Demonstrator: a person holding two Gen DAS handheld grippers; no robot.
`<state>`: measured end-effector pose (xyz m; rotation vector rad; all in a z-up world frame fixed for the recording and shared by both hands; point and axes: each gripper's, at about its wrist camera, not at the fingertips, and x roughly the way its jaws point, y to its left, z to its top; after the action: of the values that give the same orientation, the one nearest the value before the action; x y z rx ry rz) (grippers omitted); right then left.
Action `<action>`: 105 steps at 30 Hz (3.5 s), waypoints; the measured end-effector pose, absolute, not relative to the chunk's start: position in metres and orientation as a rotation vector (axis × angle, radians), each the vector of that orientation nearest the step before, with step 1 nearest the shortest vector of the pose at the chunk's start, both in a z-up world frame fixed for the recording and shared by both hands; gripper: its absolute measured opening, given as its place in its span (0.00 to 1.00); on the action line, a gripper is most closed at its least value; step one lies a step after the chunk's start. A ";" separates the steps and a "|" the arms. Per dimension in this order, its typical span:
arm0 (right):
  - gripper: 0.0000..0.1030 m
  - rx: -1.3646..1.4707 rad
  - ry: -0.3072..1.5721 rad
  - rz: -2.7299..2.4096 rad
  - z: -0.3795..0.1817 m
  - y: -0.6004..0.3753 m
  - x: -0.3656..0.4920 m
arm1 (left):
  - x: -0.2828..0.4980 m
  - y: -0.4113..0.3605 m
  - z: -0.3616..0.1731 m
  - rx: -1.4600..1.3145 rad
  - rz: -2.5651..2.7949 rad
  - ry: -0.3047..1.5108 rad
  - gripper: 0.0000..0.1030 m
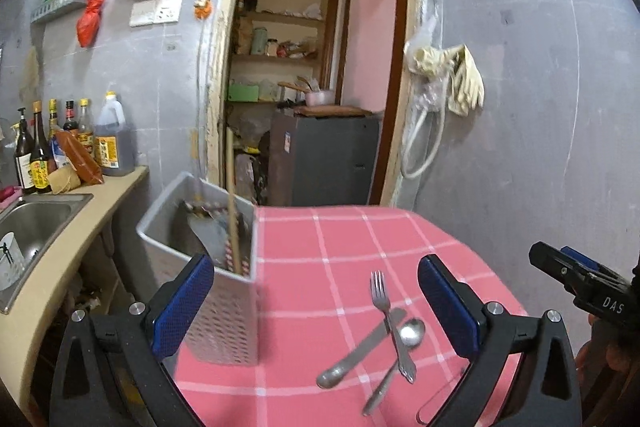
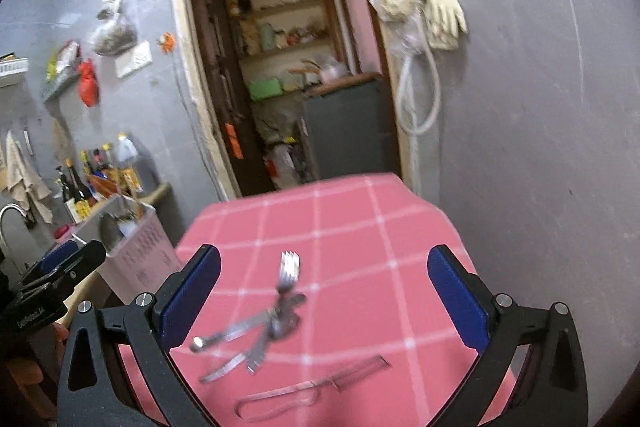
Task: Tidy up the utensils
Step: 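Withdraw both open tools from the holder back over the table, then grasp the silver fork with the left tool while the right tool grasps the wire clip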
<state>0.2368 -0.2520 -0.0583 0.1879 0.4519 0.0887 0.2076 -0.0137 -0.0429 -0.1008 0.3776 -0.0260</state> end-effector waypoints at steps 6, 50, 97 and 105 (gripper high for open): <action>0.99 0.241 0.609 0.079 -0.094 -0.271 0.247 | 0.220 -0.034 -0.065 -0.085 -0.076 0.454 1.00; 0.31 0.236 0.993 0.127 -0.173 -0.244 0.320 | 0.377 -0.086 -0.165 -0.151 -0.285 1.023 0.34; 0.26 0.139 1.207 0.229 -0.182 -0.193 0.348 | 0.277 -0.020 -0.181 -0.527 -0.256 1.268 0.08; 0.16 0.408 1.205 0.288 -0.188 -0.226 0.341 | 0.270 -0.025 -0.168 -0.524 -0.286 1.201 0.05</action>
<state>0.3414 -0.2259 -0.1884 0.4080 1.2053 0.2882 0.2703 -0.0246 -0.1679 -0.5239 1.2013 -0.2862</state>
